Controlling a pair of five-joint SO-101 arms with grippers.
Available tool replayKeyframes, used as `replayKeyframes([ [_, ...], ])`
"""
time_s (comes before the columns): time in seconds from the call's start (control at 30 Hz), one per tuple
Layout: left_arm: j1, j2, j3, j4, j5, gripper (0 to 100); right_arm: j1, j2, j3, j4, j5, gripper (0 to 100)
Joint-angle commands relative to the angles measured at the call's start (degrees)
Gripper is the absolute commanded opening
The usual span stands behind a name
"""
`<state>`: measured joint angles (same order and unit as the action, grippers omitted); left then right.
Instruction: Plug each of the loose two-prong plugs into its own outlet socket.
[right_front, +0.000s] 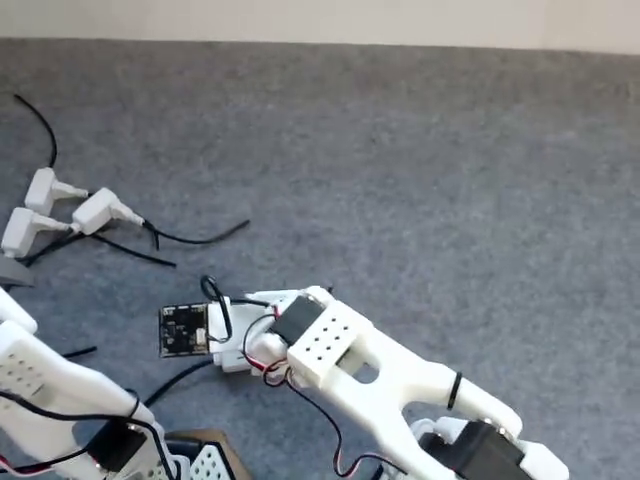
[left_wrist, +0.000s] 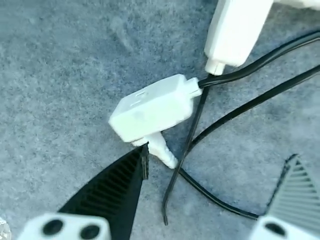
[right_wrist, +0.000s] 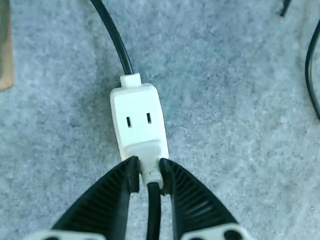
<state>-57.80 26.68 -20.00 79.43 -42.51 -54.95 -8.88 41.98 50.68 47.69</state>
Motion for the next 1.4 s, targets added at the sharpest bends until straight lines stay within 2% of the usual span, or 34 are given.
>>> replayKeyframes([
  [0.0,2.5,-1.1,-2.9,3.8,-0.2,40,1.4,0.1,2.0,0.2,-0.4,1.1],
  [0.07,3.7,-1.1,-4.6,6.2,-0.2,40,1.4,0.0,1.8,1.0,-0.4,4.5],
  [0.23,6.5,-1.1,-7.9,10.8,-0.2,40,1.5,0.0,-2.6,5.5,-0.4,25.6],
  [0.33,8.5,-1.1,-8.2,12.7,-0.2,40,2.5,0.0,-9.1,10.3,-2.4,33.0],
  [0.4,10.2,-1.1,-8.2,14.2,-0.2,40,4.4,0.0,-16.0,14.5,-5.5,33.4],
  [0.67,18.4,-1.6,-8.2,19.5,-0.2,40,14.5,-0.1,-41.8,38.5,-6.1,33.4],
  [0.83,24.0,-6.5,-7.5,21.2,-0.2,40,22.0,-5.8,-47.5,40.7,-7.0,33.4],
  [0.97,29.6,-13.1,-1.0,21.1,-0.5,40,26.7,-14.5,-42.5,38.1,-12.2,33.4],
  [1.03,33.6,-16.8,4.8,21.1,-1.1,40,28.5,-19.6,-35.8,34.8,-14.7,33.4],
  [1.13,40.0,-23.0,16.0,20.6,-6.7,40,31.5,-26.9,-19.8,25.8,-18.3,33.4],
  [1.3,46.4,-33.1,36.6,4.7,-11.8,40,34.6,-36.2,8.4,9.6,-22.8,33.4],
  [1.37,48.7,-36.4,43.5,-1.3,-13.6,40,35.0,-38.3,15.3,5.8,-24.4,33.4],
])
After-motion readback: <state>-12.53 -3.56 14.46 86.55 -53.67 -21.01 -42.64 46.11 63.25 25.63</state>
